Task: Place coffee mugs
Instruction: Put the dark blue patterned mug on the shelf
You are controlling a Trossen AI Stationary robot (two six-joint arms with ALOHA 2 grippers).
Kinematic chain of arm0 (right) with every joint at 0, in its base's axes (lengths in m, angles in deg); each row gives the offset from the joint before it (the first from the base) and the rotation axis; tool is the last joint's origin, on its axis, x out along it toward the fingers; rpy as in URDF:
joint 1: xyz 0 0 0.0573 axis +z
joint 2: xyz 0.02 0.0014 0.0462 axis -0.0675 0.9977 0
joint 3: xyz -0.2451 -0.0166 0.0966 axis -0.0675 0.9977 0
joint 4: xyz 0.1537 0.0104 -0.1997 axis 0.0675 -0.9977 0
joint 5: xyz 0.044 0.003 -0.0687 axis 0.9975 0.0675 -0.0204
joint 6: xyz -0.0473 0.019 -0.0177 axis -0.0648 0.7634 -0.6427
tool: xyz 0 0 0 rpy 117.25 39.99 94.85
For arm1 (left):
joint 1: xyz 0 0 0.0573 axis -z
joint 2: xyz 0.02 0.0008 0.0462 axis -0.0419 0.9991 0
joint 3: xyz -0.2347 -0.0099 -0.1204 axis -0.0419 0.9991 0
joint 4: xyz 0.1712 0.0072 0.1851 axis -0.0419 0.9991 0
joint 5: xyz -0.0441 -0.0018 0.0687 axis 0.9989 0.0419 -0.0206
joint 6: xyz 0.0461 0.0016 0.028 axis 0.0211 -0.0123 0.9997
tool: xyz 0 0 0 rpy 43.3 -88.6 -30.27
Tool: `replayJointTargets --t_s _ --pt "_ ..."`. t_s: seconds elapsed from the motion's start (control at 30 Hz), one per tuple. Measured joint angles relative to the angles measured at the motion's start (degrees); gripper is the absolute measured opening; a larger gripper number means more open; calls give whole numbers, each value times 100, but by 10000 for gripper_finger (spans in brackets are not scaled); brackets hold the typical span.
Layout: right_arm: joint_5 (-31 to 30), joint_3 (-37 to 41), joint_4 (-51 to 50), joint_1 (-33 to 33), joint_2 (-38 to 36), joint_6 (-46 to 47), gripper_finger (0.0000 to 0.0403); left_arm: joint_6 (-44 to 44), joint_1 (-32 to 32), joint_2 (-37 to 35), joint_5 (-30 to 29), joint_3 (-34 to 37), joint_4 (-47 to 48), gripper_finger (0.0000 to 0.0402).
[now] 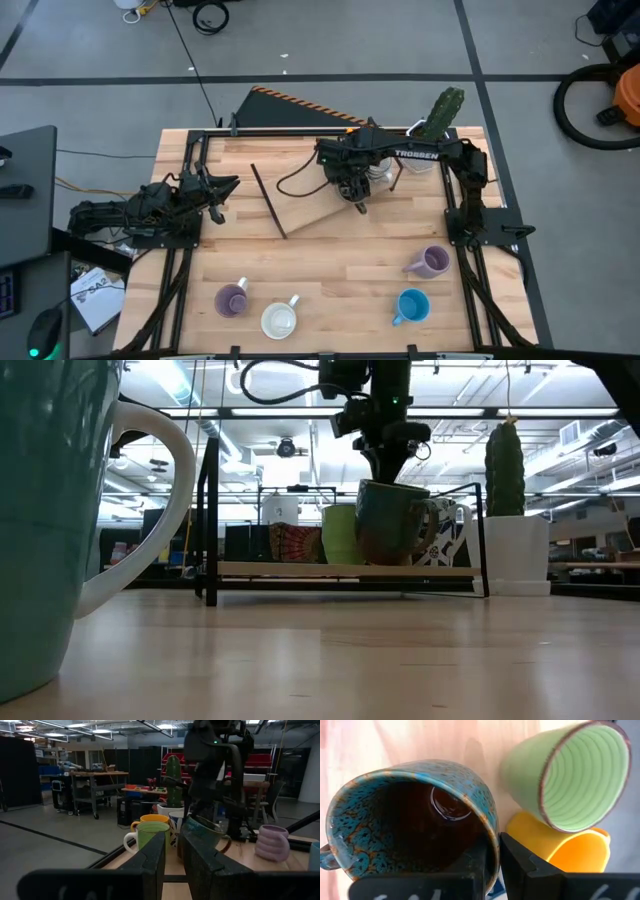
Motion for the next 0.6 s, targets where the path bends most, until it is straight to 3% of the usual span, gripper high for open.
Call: replayJointTargets --t_s 0.4,0.6 --pt "299 0 123 -265 -4 -50 43 -1 -1 0 0 0 2 68" --pt "123 0 118 -272 -4 -69 69 0 0 0 0 0 1 68"
